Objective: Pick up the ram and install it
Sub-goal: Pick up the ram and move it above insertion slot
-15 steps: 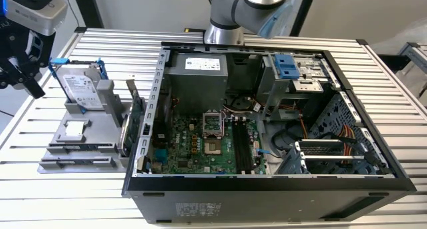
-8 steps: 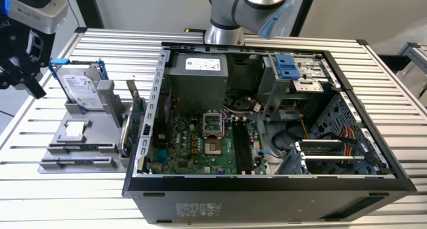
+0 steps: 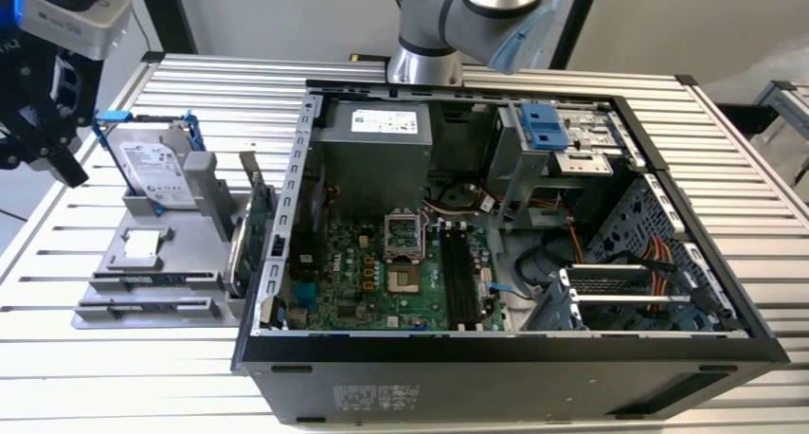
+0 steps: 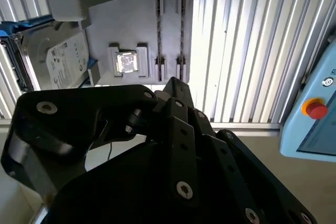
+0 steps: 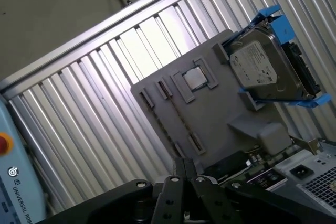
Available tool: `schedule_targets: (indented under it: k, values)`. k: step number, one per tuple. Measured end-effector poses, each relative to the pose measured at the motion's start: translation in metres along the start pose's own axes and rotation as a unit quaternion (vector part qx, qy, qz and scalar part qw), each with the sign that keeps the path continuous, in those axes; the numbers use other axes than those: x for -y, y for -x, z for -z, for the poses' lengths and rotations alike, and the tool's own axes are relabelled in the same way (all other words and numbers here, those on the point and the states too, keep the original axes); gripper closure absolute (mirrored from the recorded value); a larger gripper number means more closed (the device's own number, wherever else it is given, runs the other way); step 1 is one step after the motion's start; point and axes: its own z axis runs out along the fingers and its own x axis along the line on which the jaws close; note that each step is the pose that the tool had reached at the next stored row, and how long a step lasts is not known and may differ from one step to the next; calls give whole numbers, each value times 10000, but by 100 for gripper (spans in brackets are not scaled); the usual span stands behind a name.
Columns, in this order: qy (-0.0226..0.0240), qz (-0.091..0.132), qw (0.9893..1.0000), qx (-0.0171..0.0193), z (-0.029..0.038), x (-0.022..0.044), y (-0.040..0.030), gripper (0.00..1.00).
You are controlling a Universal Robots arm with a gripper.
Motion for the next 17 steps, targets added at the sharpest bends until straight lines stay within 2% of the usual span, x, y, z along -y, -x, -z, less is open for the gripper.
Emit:
schedule_targets:
  k: [5,10,13,17]
  values:
    - [5,248,9997,-4,-1,0,0,100]
    - [10,521,9986,-10,0,1,0,100]
    - [14,708,9975,-14,0,0,0,100]
    - [18,992,9951,-19,0,0,0,100]
